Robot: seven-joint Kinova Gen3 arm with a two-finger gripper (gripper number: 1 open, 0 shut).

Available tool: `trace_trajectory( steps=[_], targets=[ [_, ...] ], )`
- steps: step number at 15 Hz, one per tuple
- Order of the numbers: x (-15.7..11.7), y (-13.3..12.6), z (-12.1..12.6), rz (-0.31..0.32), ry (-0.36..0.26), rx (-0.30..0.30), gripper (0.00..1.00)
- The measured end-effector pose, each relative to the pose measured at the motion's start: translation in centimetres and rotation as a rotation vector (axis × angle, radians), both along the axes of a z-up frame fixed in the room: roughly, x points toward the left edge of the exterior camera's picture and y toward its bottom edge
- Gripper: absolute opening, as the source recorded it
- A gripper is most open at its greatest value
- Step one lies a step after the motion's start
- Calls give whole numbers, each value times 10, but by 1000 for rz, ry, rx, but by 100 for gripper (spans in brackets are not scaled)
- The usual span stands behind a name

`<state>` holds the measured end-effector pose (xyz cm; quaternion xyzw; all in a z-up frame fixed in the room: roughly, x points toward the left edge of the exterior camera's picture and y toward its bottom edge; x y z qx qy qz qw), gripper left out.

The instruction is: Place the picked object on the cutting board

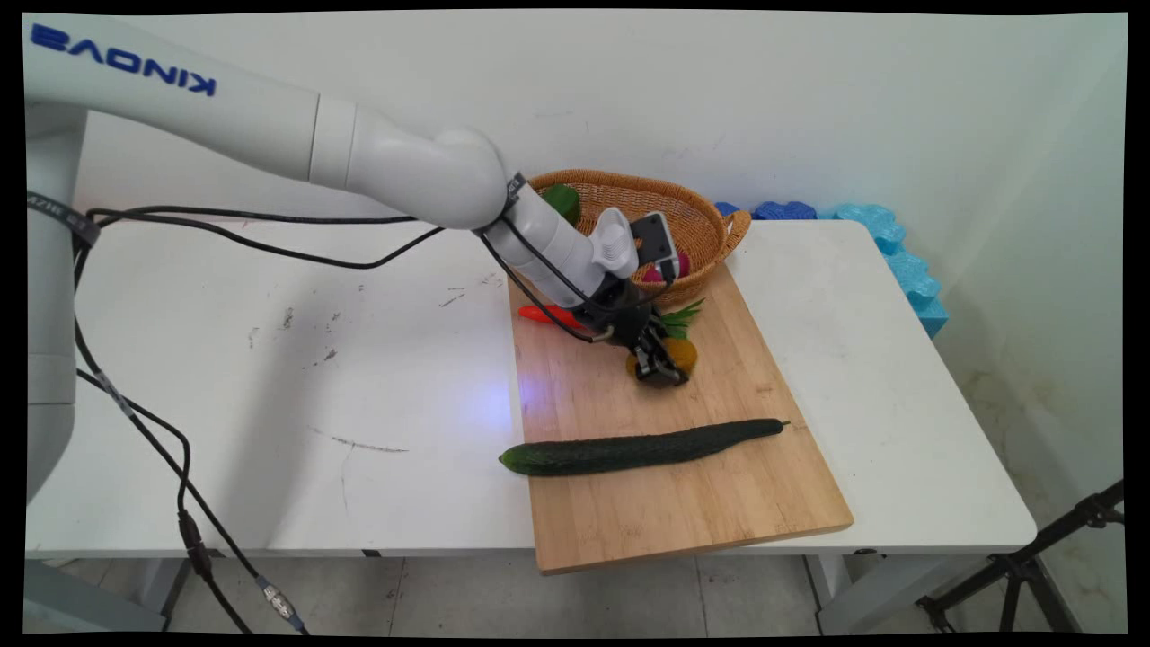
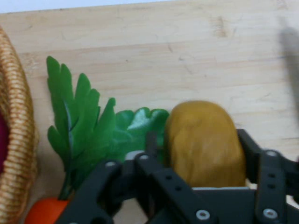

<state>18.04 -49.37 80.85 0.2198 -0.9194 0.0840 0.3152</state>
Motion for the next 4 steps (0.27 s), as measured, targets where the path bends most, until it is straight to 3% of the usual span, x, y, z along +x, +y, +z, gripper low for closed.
trace_trajectory(
  steps=[4],
  targets=[
    [-2, 1, -7, 0, 8, 3, 100]
  ],
)
